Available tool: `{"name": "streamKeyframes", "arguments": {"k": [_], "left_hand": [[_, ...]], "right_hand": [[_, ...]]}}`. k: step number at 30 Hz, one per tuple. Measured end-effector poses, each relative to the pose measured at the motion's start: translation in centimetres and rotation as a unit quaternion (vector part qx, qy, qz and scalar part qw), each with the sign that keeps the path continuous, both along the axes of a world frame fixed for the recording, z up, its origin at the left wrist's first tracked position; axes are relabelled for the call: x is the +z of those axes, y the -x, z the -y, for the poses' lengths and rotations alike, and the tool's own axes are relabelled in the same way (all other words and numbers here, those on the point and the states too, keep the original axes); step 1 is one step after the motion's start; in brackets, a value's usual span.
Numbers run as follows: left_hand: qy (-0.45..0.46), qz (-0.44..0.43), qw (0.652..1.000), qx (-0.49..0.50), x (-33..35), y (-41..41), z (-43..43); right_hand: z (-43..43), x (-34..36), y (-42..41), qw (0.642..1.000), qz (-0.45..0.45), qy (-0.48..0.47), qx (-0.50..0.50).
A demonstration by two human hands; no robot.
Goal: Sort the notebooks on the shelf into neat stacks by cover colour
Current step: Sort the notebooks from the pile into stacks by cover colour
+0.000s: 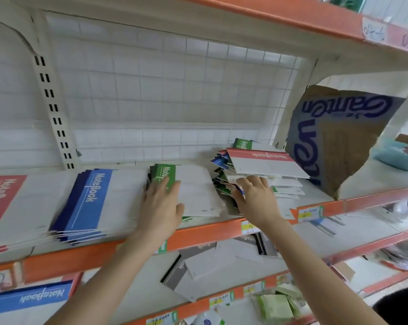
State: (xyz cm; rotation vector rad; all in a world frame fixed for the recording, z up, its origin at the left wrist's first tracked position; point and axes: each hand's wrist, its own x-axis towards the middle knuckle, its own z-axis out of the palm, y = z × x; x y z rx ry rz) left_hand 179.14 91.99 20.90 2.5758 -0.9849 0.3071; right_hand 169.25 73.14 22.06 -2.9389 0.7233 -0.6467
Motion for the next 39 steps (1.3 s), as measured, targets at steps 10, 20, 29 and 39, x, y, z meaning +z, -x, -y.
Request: {"name": "streamKeyframes", "arguments": {"k": [10,20,29,39], "left_hand": [[-0.178,0.035,0.983,-0.025,-3.3,1.5,2.7],[-0.158,0.001,0.987,-0.015,-0.8,1.4,4.1],[-0.166,0.032,0.986,-0.018,1.4,-0.5,4.0],[0.000,-0.030,0.997,-0.074,1.6,-1.3,4.1]], "right_hand": [[1.6,0.4,-0.6,0.997,0.043,0.054,0.023],[4.5,1.8,-2.3,0.996,-0.083,0.004,-0.033],[3.1,2.6,-3.8,0.989,-0.104,0.020,-0.104],[1.7,4.4,-3.3,0.988,-0.108,0.078,-0.075]]}}
